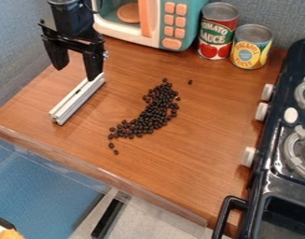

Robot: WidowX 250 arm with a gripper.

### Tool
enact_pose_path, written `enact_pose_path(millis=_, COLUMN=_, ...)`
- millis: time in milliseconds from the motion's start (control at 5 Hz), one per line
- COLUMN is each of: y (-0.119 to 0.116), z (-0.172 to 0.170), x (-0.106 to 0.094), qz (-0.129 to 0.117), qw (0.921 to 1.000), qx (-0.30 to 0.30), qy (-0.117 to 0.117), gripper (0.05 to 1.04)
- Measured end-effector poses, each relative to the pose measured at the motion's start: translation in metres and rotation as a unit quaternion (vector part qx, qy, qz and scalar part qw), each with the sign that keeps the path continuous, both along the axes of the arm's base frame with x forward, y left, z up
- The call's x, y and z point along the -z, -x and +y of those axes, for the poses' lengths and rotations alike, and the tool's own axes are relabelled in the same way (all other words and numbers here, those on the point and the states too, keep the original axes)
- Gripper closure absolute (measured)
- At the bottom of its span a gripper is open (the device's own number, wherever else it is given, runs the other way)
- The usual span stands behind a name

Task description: Sweep into pile

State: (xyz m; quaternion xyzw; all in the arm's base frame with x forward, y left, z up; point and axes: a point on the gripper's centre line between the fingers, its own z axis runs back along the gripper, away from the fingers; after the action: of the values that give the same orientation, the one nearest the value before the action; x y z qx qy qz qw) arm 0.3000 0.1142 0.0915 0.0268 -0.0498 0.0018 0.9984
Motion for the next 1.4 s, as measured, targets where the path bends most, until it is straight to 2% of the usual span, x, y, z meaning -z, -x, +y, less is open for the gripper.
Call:
enact_pose_path(millis=200, y=0.002, z=-0.001, x=0.013, qz=0.017, qw=0.9998, qx=0.0, qy=0.006, gripper=0.083)
enact_pose_path(millis=600, y=-0.006, z=0.013, x=0.039, qz=-0.003, qw=0.9991, qx=0.018, qy=-0.037, gripper=0.083)
enact_pose_path(millis=800, y=-0.007, z=0.017, x=0.047, qz=-0.024, qw=0.9976, qx=0.031, qy=-0.057, gripper=0.083)
enact_pose_path(millis=1000, y=-0.008, z=0.018, x=0.065, qz=-0.034, qw=0.9967, qx=0.033, qy=-0.066, gripper=0.083)
enact_pose_path(millis=1200, y=-0.009, z=0.021, x=0.07, qz=-0.035, qw=0.9964, qx=0.022, qy=-0.073, gripper=0.083)
enact_pose_path(millis=1400, y=-0.011, z=0.02, x=0.073, qz=-0.032, qw=0.9963, qx=0.016, qy=-0.078, gripper=0.134)
